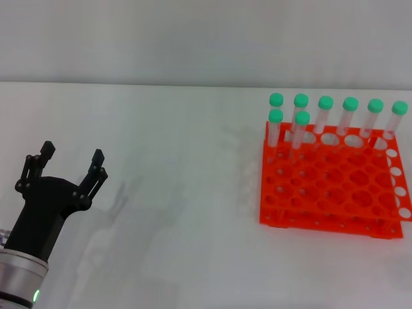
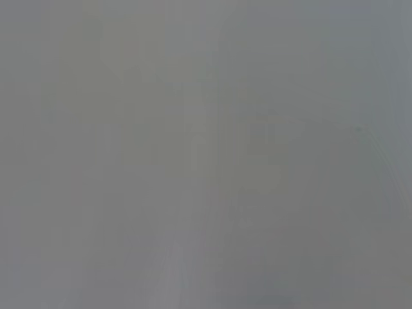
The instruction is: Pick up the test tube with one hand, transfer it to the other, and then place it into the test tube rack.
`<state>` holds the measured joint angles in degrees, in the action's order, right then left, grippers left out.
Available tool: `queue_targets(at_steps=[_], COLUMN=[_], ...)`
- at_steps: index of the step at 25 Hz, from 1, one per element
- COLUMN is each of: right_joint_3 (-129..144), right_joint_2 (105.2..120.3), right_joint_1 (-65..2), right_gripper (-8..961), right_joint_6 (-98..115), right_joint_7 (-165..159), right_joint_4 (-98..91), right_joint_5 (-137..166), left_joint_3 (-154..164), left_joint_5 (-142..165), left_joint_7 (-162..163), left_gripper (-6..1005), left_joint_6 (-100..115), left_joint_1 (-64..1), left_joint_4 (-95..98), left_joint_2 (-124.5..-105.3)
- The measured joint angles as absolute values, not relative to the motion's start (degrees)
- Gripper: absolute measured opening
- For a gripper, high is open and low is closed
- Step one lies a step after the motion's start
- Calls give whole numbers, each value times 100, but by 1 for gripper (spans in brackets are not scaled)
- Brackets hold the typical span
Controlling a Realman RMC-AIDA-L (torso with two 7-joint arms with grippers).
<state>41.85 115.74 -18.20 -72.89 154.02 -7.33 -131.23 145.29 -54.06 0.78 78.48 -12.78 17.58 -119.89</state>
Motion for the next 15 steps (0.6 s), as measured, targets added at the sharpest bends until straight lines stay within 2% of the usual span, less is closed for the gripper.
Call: queue_targets(at_steps=[8, 13, 15], right_joint_3=[3336, 3326, 3322], right_joint_2=[11588, 11585, 11580], right_joint_1=[-1743, -1741, -1740], right_gripper=[755, 872, 873], right_joint_6=[-7515, -7510, -7512], right_joint_7=[15944, 15946, 15937], right_joint_4=[-319, -300, -295], right_joint_5=[-13150, -13150, -13150], left_joint_3=[14499, 14485, 14485], left_joint_5=[-5405, -5442, -5455], left_joint_7=[316, 395, 421], left_gripper=[880, 880, 880], left_joint_6=[7848, 7848, 7848], left_joint_1=[-1301, -1325, -1333], left_joint_4=[1749, 1749, 1749], left_joint_2=[-11988, -11988, -11989])
